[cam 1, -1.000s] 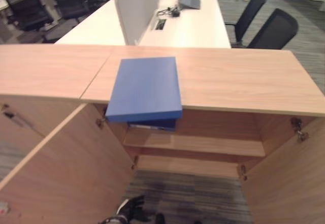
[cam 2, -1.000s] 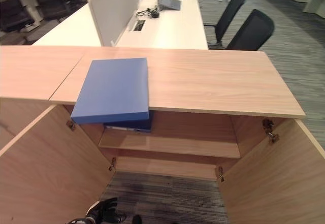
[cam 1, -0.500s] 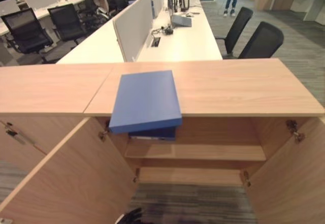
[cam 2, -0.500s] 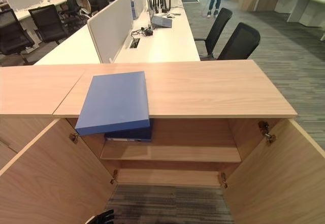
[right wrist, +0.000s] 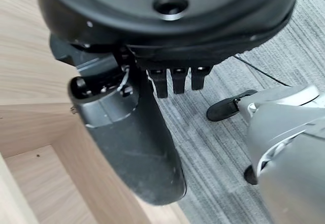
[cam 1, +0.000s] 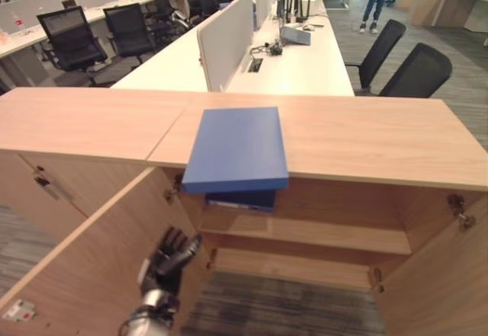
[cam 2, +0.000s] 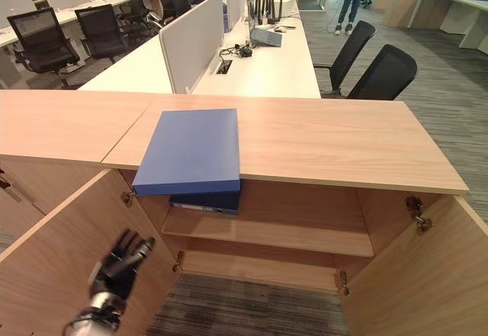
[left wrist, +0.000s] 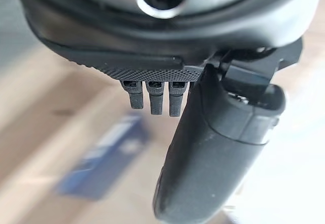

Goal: Put the empty folder in the office cabinet

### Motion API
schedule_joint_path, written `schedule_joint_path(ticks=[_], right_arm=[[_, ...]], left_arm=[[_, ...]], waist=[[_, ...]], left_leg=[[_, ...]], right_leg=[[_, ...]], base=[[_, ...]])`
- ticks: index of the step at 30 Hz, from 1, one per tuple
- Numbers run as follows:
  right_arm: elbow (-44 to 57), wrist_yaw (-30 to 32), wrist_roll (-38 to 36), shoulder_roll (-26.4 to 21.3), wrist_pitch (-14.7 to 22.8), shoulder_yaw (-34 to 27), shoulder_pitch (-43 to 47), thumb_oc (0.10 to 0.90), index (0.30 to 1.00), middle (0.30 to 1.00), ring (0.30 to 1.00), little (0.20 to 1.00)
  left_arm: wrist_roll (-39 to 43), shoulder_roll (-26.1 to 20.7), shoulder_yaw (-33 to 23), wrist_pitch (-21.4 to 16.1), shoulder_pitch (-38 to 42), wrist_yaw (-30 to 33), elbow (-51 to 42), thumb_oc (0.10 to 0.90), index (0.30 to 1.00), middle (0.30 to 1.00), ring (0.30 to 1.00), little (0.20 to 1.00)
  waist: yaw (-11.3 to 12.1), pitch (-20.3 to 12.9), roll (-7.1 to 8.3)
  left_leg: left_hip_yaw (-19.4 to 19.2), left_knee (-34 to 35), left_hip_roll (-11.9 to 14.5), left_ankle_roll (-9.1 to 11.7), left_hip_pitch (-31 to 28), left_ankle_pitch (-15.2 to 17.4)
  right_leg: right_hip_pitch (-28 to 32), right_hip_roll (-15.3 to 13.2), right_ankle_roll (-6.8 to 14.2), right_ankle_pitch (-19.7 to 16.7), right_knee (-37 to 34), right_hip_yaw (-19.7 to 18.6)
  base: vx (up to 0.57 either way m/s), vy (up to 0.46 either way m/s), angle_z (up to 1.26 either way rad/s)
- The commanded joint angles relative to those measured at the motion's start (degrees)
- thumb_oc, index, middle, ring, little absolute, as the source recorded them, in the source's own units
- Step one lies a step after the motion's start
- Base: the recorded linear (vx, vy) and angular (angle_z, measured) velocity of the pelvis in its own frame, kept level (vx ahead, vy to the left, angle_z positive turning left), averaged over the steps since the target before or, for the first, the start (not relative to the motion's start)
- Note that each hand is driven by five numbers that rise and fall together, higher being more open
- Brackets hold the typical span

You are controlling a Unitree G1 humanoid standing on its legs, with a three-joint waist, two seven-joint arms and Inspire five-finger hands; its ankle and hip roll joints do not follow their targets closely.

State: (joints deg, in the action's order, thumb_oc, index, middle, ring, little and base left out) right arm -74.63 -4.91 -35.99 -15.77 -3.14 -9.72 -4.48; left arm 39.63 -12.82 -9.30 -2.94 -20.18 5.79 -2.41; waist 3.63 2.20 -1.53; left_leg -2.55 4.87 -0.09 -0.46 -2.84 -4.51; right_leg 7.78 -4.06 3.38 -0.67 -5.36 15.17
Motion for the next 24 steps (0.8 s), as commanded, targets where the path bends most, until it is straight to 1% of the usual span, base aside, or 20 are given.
schedule_joint_path(ticks=[1, 2, 3, 4, 5, 7, 8, 9, 11, 13, 15, 18, 21, 24], right_arm=[[-2.56, 0.55, 0.35, 0.53, 1.25, 1.09, 4.63, 0.800, 0.900, 0.900, 0.900, 0.900], [-2.57, 0.55, 0.35, 0.53, 1.25, 1.10, 4.64, 0.800, 0.900, 0.900, 0.900, 0.900], [-2.65, 0.69, -0.48, 1.08, 1.72, 1.07, 4.39, 0.800, 0.900, 0.900, 0.900, 0.900], [-2.66, 0.70, -0.51, 1.12, 1.74, 1.11, 4.42, 0.800, 0.900, 0.900, 0.900, 0.900], [-2.67, 1.13, -1.30, 2.04, 2.26, 1.34, 4.39, 0.800, 0.900, 0.900, 0.900, 0.900], [-2.66, 1.17, -1.32, 2.13, 2.30, 1.37, 4.42, 0.800, 0.900, 0.900, 0.900, 0.900], [-2.76, 1.86, -1.92, 3.50, 2.85, 2.61, 4.39, 0.800, 0.900, 0.900, 0.900, 0.900], [-2.62, 1.96, -2.04, 3.81, 3.03, 3.01, 4.39, 0.800, 0.900, 0.900, 0.900, 0.900], [-2.12, 2.10, -2.13, 4.01, 3.26, 3.64, 3.85, 0.800, 0.900, 0.900, 0.900, 0.900], [-1.40, 1.81, -2.12, 3.59, 3.54, 4.40, 3.50, 0.800, 0.900, 0.900, 0.900, 0.900], [-0.45, 1.46, -1.96, 3.58, 3.97, 5.40, 3.28, 0.800, 0.900, 0.900, 0.900, 0.900], [0.60, 0.63, -1.36, 3.55, 4.36, 7.01, 2.78, 0.800, 0.900, 0.900, 0.900, 0.900], [1.35, -0.13, -0.70, 3.79, 4.56, 7.96, 2.37, 0.800, 0.900, 0.900, 0.900, 0.900], [1.83, -0.74, 0.39, 3.51, 4.75, 8.42, 2.00, 0.800, 0.900, 0.900, 0.900, 0.900]], left_arm=[[-14.74, -2.46, -6.14, -7.88, 5.46, 5.79, -5.79, 0.800, 0.900, 0.900, 0.900, 0.900], [-14.76, -2.45, -6.14, -7.85, 5.45, 5.80, -5.82, 0.800, 0.900, 0.900, 0.900, 0.900], [-20.94, -2.96, -8.15, -8.90, 6.32, 8.05, -9.34, 0.800, 0.900, 0.900, 0.900, 0.900], [-21.17, -2.86, -8.18, -8.75, 6.25, 8.16, -9.58, 0.800, 0.900, 0.900, 0.900, 0.900], [-26.91, -3.70, -9.34, -9.61, 7.08, 10.38, -12.53, 0.800, 0.900, 0.900, 0.900, 0.900], [-27.16, -3.65, -9.34, -9.49, 7.05, 10.51, -12.71, 0.800, 0.900, 0.900, 0.900, 0.900], [-35.46, -5.36, -9.84, -10.26, 8.60, 14.51, -16.01, 0.800, 0.900, 0.900, 0.900, 0.900], [-37.44, -6.00, -9.87, -10.37, 9.34, 15.89, -16.26, 0.800, 0.900, 0.900, 0.900, 0.900], [-42.90, -7.93, -10.51, -9.37, 10.66, 18.43, -16.76, 0.800, 0.900, 0.900, 0.900, 0.900], [-47.28, -10.70, -10.36, -8.80, 12.72, 19.11, -17.34, 0.800, 0.900, 0.900, 0.900, 0.900], [-51.89, -13.80, -10.14, -8.25, 15.44, 19.34, -18.15, 0.800, 0.900, 0.900, 0.900, 0.900], [-56.92, -18.00, -8.88, -8.92, 19.40, 18.35, -20.64, 0.800, 0.900, 0.900, 0.900, 0.900], [-58.34, -20.17, -6.94, -9.87, 21.69, 15.89, -22.81, 0.800, 0.900, 0.900, 0.900, 0.900], [-58.47, -22.56, -3.50, -11.06, 23.56, 11.70, -25.15, 0.800, 0.900, 0.900, 0.900, 0.900]], waist=[[1.06, 0.80, 2.72], [1.04, 0.81, 2.72], [1.31, 0.80, 2.94], [1.27, 0.84, 2.98], [1.38, 0.78, 3.14], [1.36, 0.83, 3.21], [1.38, 0.76, 3.41], [1.30, 0.81, 3.45], [1.03, 0.77, 3.51], [0.62, 0.67, 3.48], [0.14, 0.68, 3.54], [-0.76, 0.60, 3.41], [-1.48, 0.55, 3.46], [-2.31, 0.39, 3.38]], left_leg=[[2.78, 0.13, 0.86, 2.33, -1.10, 6.61], [2.79, 0.13, 0.86, 2.33, -1.11, 6.61], [2.91, 0.13, 0.94, 2.46, -1.13, 6.67], [2.91, 0.13, 0.93, 2.47, -1.15, 6.67], [2.93, 0.13, 1.03, 2.61, -1.20, 6.75], [2.94, 0.13, 1.03, 2.62, -1.23, 6.75], [2.80, 0.13, 1.19, 2.77, -1.43, 6.89], [2.69, 0.13, 1.27, 2.83, -1.45, 6.87], [2.46, 0.13, 1.40, 2.99, -1.60, 6.92], [2.27, 0.13, 1.54, 3.11, -1.79, 6.95], [1.95, 0.13, 1.68, 3.25, -1.99, 7.02], [1.37, 0.13, 1.89, 3.40, -2.20, 7.06], [0.88, 0.13, 1.99, 3.45, -2.29, 7.11], [0.38, 0.13, 2.07, 3.37, -2.35, 7.28]], right_leg=[[0.19, -3.03, 2.44, 1.95, 0.36, 3.73], [0.20, -3.03, 2.45, 1.95, 0.36, 3.74], [0.25, -2.92, 2.39, 2.13, 0.36, 3.88], [0.28, -2.92, 2.38, 2.15, 0.36, 3.89], [0.46, -2.86, 2.37, 2.35, 0.36, 4.09], [0.49, -2.86, 2.37, 2.37, 0.36, 4.10], [0.71, -2.72, 2.42, 2.50, 0.36, 4.08], [0.65, -2.71, 2.44, 2.47, 0.36, 4.13], [0.63, -2.61, 2.47, 2.51, 0.36, 3.90], [0.65, -2.54, 2.49, 2.53, 0.36, 3.70], [0.64, -2.41, 2.52, 2.49, 0.36, 3.36], [0.53, -2.30, 2.62, 2.30, 0.36, 3.02], [0.26, -2.21, 2.72, 2.10, 0.36, 2.52], [-0.04, -2.15, 2.85, 1.84, 0.36, 1.95]], base=[[-0.01, -0.027, 0.09], [0.00, -0.047, 0.11], [0.00, -0.031, 0.12], [0.00, -0.056, 0.10], [0.00, -0.027, 0.12], [0.00, -0.032, 0.09], [0.00, -0.049, 0.04], [-0.01, -0.064, 0.03], [-0.01, -0.038, -0.01], [0.00, -0.034, -0.02], [0.00, -0.028, -0.03], [0.00, -0.006, -0.03], [-0.01, -0.017, -0.13], [-0.01, -0.011, -0.10]])
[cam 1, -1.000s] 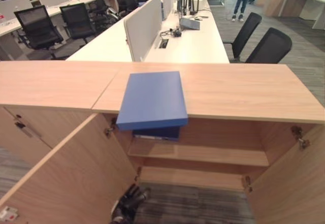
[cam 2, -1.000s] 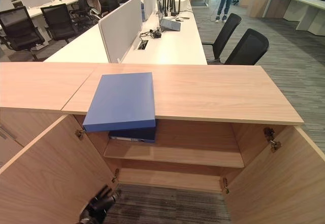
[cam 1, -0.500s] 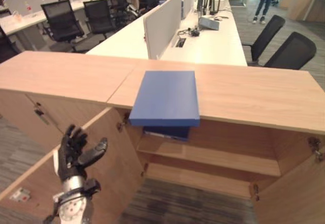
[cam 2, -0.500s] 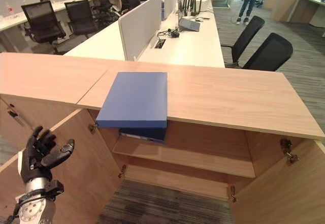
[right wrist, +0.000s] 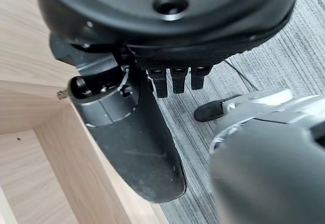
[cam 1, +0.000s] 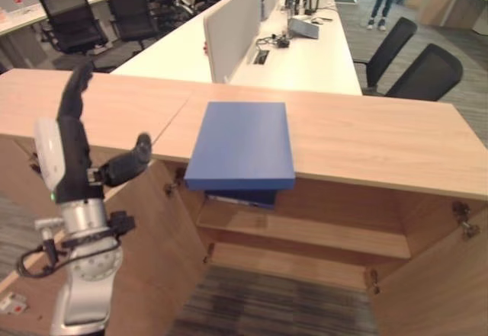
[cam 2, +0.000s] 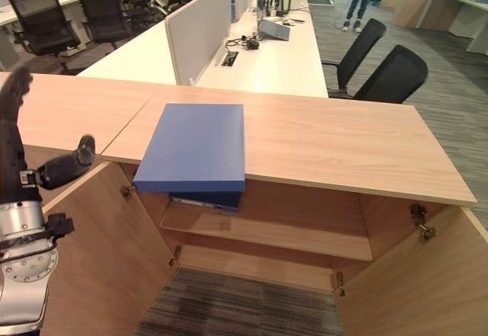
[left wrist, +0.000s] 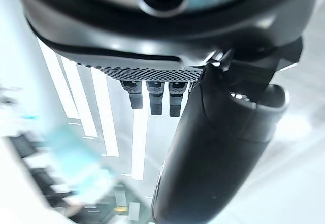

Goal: Put the empty folder in the office cabinet

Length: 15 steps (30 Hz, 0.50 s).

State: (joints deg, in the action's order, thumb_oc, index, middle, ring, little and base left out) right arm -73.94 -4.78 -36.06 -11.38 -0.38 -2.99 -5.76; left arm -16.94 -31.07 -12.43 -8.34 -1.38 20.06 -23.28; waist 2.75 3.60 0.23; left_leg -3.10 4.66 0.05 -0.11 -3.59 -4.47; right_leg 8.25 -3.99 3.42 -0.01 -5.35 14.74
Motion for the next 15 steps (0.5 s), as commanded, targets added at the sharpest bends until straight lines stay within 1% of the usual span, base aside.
schedule_joint_path(ticks=[1, 4, 6, 7, 9, 15], right_arm=[[1.10, -0.95, 0.60, -0.86, 1.96, 1.67, 3.15, 0.800, 0.900, 0.900, 0.900, 0.900], [1.19, -1.64, 1.22, -1.32, 1.91, 1.62, 2.69, 0.800, 0.900, 0.900, 0.900, 0.900], [1.18, -1.77, 1.32, -1.26, 1.92, 1.66, 2.67, 0.800, 0.900, 0.900, 0.900, 0.900], [1.18, -2.04, 1.67, -1.19, 1.80, 1.88, 2.65, 0.800, 0.900, 0.900, 0.900, 0.900], [1.23, -2.17, 1.97, -1.21, 1.76, 2.10, 2.62, 0.800, 0.900, 0.900, 0.900, 0.900], [1.29, -2.57, 2.26, -1.37, 1.53, 2.18, 2.25, 0.800, 0.900, 0.900, 0.900, 0.900]], left_arm=[[-1.35, -4.67, 0.51, -5.83, 5.16, -3.59, -4.41, 0.800, 0.900, 0.900, 0.900, 0.900], [1.36, -7.36, 5.53, -7.37, 7.47, -8.45, -6.12, 0.800, 0.900, 0.900, 0.900, 0.900], [2.06, -7.98, 6.45, -7.67, 7.87, -9.25, -6.47, 0.800, 0.900, 0.900, 0.900, 0.900], [4.67, -8.87, 8.39, -8.19, 8.70, -11.40, -7.14, 0.800, 0.900, 0.900, 0.900, 0.900], [5.99, -9.24, 9.98, -8.16, 9.57, -12.46, -7.31, 0.800, 0.900, 0.900, 0.900, 0.900], [3.61, -11.13, 13.42, -7.56, 11.56, -14.94, -6.05, 0.800, 0.900, 0.900, 0.900, 0.900]], waist=[[-1.50, -1.08, 1.61], [-2.43, -1.31, 1.40], [-2.51, -1.35, 1.36], [-2.82, -1.46, 1.23], [-3.11, -1.51, 1.11], [-3.52, -1.66, 0.92]], left_leg=[[0.81, 0.34, 1.94, 3.00, -1.62, 7.31], [0.38, 0.34, 1.90, 2.94, -1.79, 7.54], [0.29, 0.34, 1.90, 2.92, -1.86, 7.59], [0.10, 0.34, 1.90, 2.83, -2.03, 7.73], [-0.03, 0.34, 1.89, 2.78, -2.15, 7.83], [-0.22, 0.34, 1.74, 2.68, -2.45, 8.10]], right_leg=[[-0.57, -2.21, 2.82, 1.13, 0.35, 2.30], [-0.74, -2.15, 3.02, 0.92, 0.35, 1.87], [-0.77, -2.16, 3.07, 0.86, 0.35, 1.77], [-0.74, -2.22, 3.19, 0.73, 0.35, 1.60], [-0.74, -2.24, 3.25, 0.71, 0.35, 1.50], [-0.65, -2.29, 3.36, 0.68, 0.35, 1.13]], base=[[-0.01, -0.005, -0.08], [0.00, 0.003, -0.13], [0.01, 0.009, -0.07], [0.01, 0.015, -0.07], [0.01, 0.015, -0.08], [0.00, 0.003, -0.01]])
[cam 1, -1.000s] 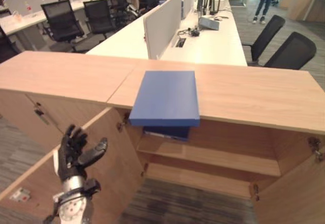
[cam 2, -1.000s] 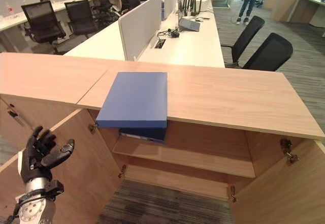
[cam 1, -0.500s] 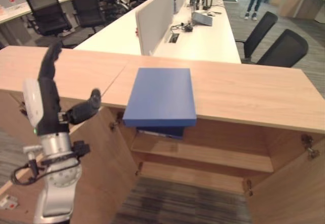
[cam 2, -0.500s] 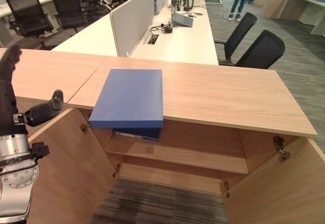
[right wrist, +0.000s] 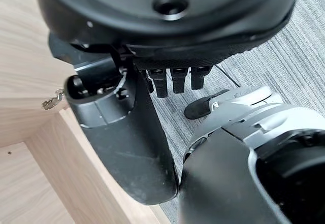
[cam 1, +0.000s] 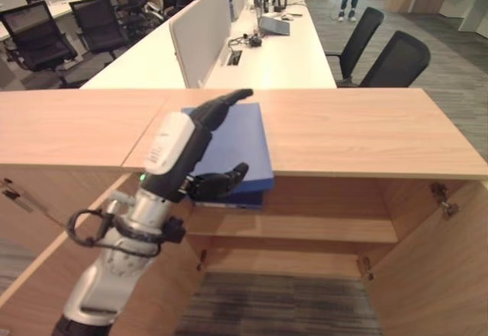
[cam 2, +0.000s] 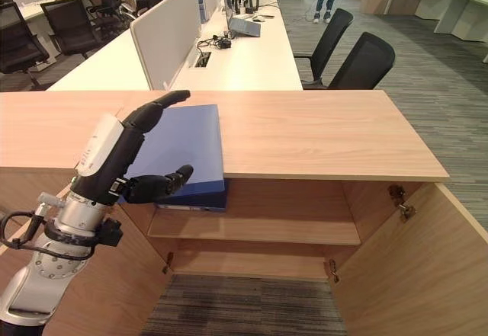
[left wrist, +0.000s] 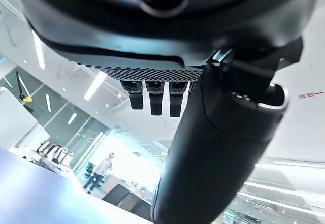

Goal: Put the empty folder in the office cabinet

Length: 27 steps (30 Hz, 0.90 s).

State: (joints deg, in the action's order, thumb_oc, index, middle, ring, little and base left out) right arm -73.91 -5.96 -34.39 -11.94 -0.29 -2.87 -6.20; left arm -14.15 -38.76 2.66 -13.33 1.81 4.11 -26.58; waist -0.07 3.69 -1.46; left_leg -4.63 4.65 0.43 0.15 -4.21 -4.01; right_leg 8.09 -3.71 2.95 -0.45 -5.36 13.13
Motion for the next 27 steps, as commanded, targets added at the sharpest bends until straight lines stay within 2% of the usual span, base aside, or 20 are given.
schedule_joint_path(ticks=[1, 7, 15, 27], right_arm=[[1.25, -1.44, 0.59, -0.79, 1.41, 2.05, 2.69, 0.800, 0.900, 0.900, 0.900, 0.900], [1.07, -1.52, 0.80, -0.99, 1.18, 2.01, 2.68, 0.800, 0.900, 0.900, 0.900, 0.900], [0.41, -1.50, 1.52, -1.25, 0.83, 1.95, 2.42, 0.800, 0.900, 0.900, 0.900, 0.900], [-0.58, -1.23, 2.09, -1.30, 0.36, 1.25, 2.70, 0.800, 0.900, 0.900, 0.900, 0.900]], left_arm=[[-0.04, -3.91, -1.31, -2.43, 8.48, 0.62, -2.43, 0.800, 0.900, 0.900, 0.900, 0.900], [-3.65, -6.31, -0.13, -2.13, 8.97, -1.07, -0.65, 0.800, 0.900, 0.900, 0.900, 0.900], [-5.59, -7.31, 0.67, -1.38, 8.11, -2.48, 1.72, 0.800, 0.900, 0.900, 0.900, 0.900], [-7.15, -6.36, -0.55, -0.40, 3.99, -3.02, 3.76, 0.800, 0.900, 0.900, 0.900, 0.900]], waist=[[-0.73, -1.78, 2.58], [-0.85, -1.85, 2.48], [-1.08, -1.88, 2.26], [-0.93, -1.73, 2.23]], left_leg=[[1.25, 0.35, 1.36, 2.41, -1.90, 7.70], [1.10, 0.35, 1.39, 2.44, -2.20, 7.95], [0.84, 0.35, 1.30, 2.45, -2.56, 8.17], [0.73, 0.35, 1.26, 2.36, -2.78, 8.38]], right_leg=[[-0.46, -2.59, 3.86, 1.13, 0.36, 2.73], [-0.25, -2.62, 3.93, 1.21, 0.36, 2.66], [-0.04, -2.75, 4.01, 1.20, 0.36, 2.49], [0.09, -2.76, 3.99, 1.36, 0.36, 2.34]], base=[[0.00, 0.000, 0.00], [0.00, 0.000, 0.00], [0.01, 0.004, -0.03], [0.00, 0.000, -0.01]])
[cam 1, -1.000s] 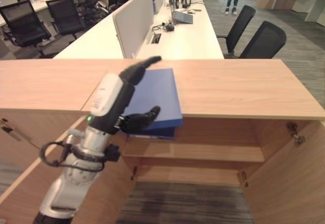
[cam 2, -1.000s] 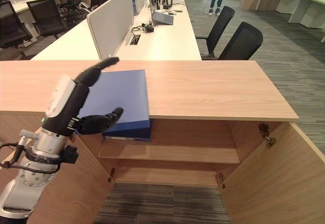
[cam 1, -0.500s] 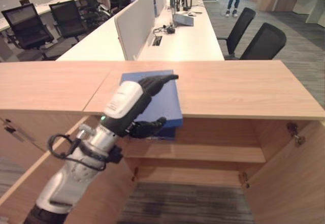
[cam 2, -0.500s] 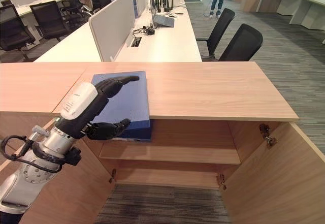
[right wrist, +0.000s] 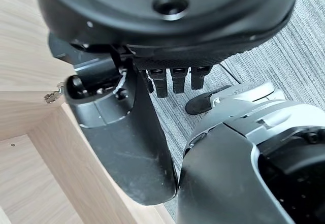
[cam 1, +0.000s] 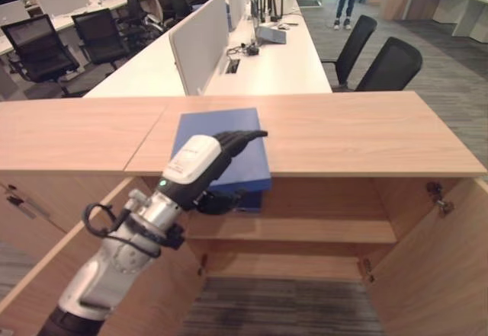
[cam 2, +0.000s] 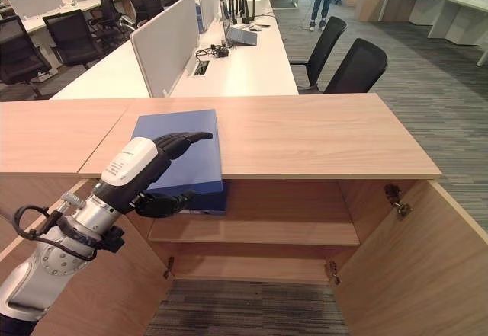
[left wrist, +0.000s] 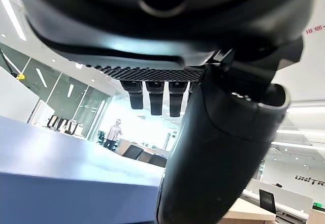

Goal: Put the empty folder in the office cabinet

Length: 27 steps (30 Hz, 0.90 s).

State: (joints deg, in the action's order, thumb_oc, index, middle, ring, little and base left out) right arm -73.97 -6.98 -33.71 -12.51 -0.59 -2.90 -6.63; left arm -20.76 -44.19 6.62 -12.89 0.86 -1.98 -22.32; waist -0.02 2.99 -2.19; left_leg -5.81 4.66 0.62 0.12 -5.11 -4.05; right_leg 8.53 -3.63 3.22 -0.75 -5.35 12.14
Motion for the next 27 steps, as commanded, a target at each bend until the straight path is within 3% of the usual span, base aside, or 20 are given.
schedule_joint_path(ticks=[1, 13, 16, 27], right_arm=[[-0.53, -0.16, 1.49, -0.71, 0.66, 1.27, 3.14, 0.800, 0.900, 0.900, 0.900, 0.900], [-0.82, 0.91, 2.18, -0.86, -0.07, 0.70, 3.81, 0.800, 0.900, 0.900, 0.900, 0.900], [-0.99, 1.37, 2.33, -0.75, -0.02, 0.70, 3.87, 0.800, 0.900, 0.900, 0.900, 0.900], [-0.53, 2.95, 1.65, -1.23, 0.26, 0.79, 4.12, 0.800, 0.900, 0.900, 0.900, 0.900]], left_arm=[[-1.23, -0.89, -4.62, -0.77, 4.68, 3.31, -0.22, 0.800, 0.900, 0.900, 0.900, 0.900], [-8.46, 2.04, -7.82, 1.92, 1.52, 7.99, 5.82, 0.800, 0.900, 0.900, 0.900, 0.900], [-13.47, 2.52, -8.82, 2.89, 1.13, 10.84, 7.58, 0.800, 0.900, 0.900, 0.900, 0.900], [-23.37, 3.97, -6.96, 5.57, 3.48, 16.58, 12.85, 0.800, 0.900, 0.900, 0.900, 0.900]], waist=[[-0.99, -1.03, 2.94], [-0.83, -1.14, 3.12], [-0.83, -1.26, 3.20], [-1.53, -1.38, 3.33]], left_leg=[[1.92, 0.34, 1.07, 2.39, -1.88, 8.41], [1.73, 0.34, 1.11, 2.43, -1.95, 8.59], [1.66, 0.34, 1.12, 2.42, -2.07, 8.72], [1.23, 0.34, 1.13, 2.32, -2.15, 8.96]], right_leg=[[-0.34, -2.81, 3.72, 1.67, 0.35, 3.32], [-0.26, -2.76, 3.60, 1.90, 0.35, 3.24], [-0.18, -2.69, 3.56, 2.00, 0.35, 3.24], [-0.40, -2.66, 3.53, 2.01, 0.35, 2.79]], base=[[0.00, 0.000, 0.00], [0.00, 0.000, 0.00], [0.00, 0.000, 0.00], [0.00, 0.000, 0.00]])
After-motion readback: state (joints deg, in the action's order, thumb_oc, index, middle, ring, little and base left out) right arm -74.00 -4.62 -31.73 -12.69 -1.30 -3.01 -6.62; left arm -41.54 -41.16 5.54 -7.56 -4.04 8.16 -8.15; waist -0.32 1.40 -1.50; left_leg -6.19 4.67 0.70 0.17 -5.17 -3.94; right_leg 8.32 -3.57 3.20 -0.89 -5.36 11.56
